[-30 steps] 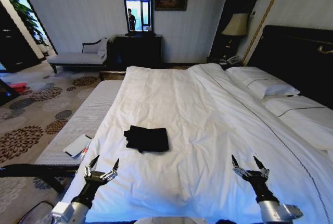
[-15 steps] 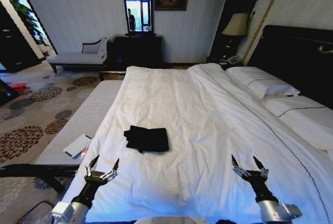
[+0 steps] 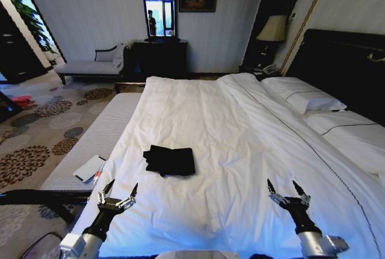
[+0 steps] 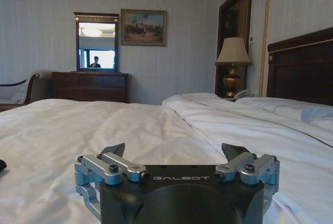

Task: Fold the clothes on the bed.

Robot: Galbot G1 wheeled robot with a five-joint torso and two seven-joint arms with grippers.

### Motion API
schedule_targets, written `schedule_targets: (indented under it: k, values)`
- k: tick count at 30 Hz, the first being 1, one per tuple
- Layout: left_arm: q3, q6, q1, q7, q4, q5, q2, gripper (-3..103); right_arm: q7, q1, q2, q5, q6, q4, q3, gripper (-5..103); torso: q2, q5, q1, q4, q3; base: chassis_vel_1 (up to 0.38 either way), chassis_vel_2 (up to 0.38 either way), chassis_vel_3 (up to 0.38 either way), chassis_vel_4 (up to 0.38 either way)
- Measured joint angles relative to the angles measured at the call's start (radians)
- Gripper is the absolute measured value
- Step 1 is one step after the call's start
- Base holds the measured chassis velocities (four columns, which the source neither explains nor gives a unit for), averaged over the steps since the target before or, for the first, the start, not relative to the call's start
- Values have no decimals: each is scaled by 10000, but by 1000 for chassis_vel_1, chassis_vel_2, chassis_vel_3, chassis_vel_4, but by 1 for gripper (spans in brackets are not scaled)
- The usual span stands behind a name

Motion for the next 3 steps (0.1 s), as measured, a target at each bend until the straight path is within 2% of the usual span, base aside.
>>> schedule_targets:
  k: [3]
  values:
    - [0,0,0,0,0,0,0,100,2,0,-1,0,0,0,0,100,0,0,0,0,0,0,0,0,0]
